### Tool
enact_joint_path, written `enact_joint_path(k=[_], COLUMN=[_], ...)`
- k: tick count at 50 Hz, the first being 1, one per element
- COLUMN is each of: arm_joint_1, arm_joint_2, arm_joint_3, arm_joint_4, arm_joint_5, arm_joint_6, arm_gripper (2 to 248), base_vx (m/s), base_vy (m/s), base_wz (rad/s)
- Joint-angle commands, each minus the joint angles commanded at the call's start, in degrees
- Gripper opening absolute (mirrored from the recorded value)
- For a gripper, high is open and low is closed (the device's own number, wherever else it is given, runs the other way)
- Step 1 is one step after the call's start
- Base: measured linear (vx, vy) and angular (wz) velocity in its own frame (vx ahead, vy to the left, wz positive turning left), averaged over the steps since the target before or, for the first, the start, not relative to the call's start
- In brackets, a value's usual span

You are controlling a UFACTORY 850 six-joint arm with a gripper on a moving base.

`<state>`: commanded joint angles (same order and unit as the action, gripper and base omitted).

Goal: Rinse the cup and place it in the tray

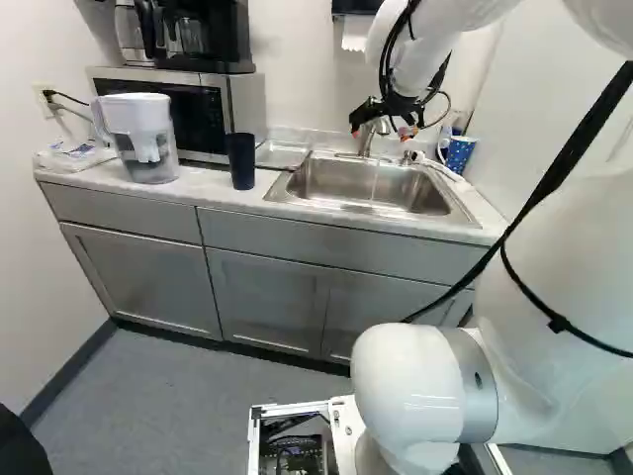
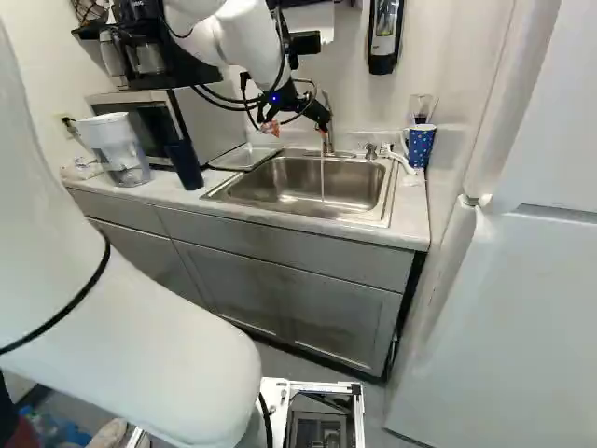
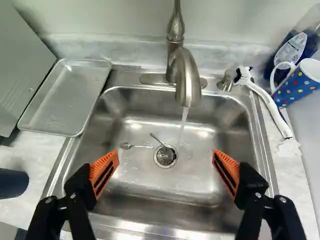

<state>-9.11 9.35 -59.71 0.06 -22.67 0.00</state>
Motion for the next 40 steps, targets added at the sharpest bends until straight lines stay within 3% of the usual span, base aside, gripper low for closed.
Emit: enact_joint_path(k=[21, 40], arm_joint_1=[2.91, 6.17], arm_joint_2=[0.66, 1.1], arm_joint_3=[0.59, 0.99], arm_joint_4=[0.0, 0.0], arm_joint_5=[4.87, 5.75], arm_joint_6=[0.0, 0.0], arm_gripper=[247, 247], base_vx=[0.0, 0.0], base_vy=[0.0, 0.0], base_wz=[0.0, 0.0])
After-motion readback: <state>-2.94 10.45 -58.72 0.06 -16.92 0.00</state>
